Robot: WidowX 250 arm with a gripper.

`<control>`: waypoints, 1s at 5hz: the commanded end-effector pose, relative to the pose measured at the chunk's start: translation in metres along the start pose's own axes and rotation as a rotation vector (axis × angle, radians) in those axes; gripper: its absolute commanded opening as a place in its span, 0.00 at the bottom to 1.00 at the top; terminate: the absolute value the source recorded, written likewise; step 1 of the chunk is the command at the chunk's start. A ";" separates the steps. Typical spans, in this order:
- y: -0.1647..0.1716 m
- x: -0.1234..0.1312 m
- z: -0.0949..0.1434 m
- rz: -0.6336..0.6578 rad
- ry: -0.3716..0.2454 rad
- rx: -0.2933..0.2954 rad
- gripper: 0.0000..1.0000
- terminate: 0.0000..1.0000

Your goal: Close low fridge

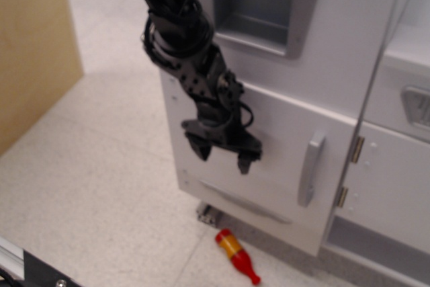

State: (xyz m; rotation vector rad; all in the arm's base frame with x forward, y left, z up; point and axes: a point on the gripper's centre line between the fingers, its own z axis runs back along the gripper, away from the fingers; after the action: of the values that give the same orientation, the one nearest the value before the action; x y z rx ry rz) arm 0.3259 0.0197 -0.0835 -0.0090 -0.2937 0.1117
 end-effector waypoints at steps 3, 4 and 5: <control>-0.004 0.048 0.014 0.059 -0.107 -0.017 1.00 0.00; 0.002 0.035 0.024 0.045 -0.077 -0.015 1.00 0.00; 0.005 0.020 0.029 0.031 -0.066 0.016 1.00 0.00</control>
State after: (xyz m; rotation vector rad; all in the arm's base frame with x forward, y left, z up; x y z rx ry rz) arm 0.3193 0.0232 -0.0762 0.0047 -0.2812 0.1539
